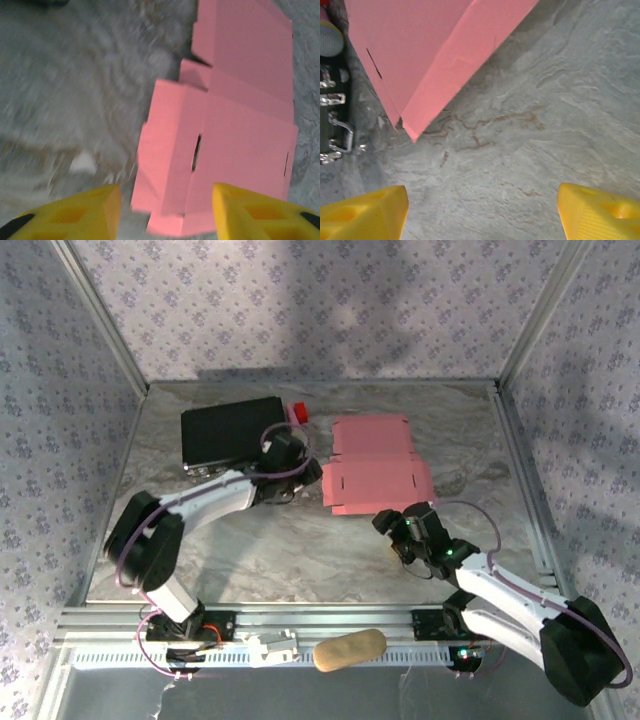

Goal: Fold the paper box

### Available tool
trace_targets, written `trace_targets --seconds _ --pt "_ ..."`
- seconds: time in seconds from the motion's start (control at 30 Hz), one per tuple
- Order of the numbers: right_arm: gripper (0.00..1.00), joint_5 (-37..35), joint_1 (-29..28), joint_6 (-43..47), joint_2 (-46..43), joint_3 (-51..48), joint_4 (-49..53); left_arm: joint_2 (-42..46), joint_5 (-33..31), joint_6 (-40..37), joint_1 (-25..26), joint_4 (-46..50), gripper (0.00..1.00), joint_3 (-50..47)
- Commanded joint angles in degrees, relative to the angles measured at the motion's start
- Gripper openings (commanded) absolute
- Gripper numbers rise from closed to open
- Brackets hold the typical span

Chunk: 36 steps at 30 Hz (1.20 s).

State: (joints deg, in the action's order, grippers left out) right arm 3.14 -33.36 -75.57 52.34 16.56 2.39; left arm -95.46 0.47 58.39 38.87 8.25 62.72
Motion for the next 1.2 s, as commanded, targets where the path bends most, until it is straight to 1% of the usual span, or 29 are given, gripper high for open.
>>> trace_targets --seconds 0.0,0.1,0.23,0.3,0.4,0.57,0.8,0.97,1.17 --pt "0.78 -1.8 0.8 -6.0 0.9 0.2 -10.5 -7.0 3.4 -8.3 -1.0 1.3 0.49 8.0" --pt "0.76 -2.2 1.8 -9.3 2.7 -1.5 -13.3 -13.5 4.1 -11.9 -1.8 2.1 0.50 14.6" --pt "0.76 -3.0 3.5 -12.6 4.2 -3.8 -16.0 -22.1 6.3 -13.3 -2.6 4.8 0.50 23.6" --pt "0.76 -2.9 4.3 -13.2 4.6 -4.7 -17.8 -25.0 6.3 -13.8 -2.5 5.9 0.50 26.3" --pt "0.76 -3.1 5.4 -13.2 4.7 -5.0 -18.6 -27.5 6.0 -14.2 -2.5 6.5 0.50 27.9" --pt "0.76 -1.9 7.7 -12.8 8.0 -5.0 -23.4 -29.2 5.7 -14.1 -2.6 5.8 0.50 27.7" --pt "0.74 0.4 9.4 -13.7 18.7 -3.4 -33.0 -28.9 5.8 -13.3 -2.5 4.4 0.50 26.3" --pt "0.72 -1.2 9.3 -13.0 23.0 -3.4 -39.5 -28.9 6.5 -13.2 -2.5 4.4 0.49 26.3" --pt "0.66 -3.5 8.8 -11.7 26.5 -4.5 -47.9 -29.0 7.3 -13.0 -2.4 4.4 0.48 26.7"
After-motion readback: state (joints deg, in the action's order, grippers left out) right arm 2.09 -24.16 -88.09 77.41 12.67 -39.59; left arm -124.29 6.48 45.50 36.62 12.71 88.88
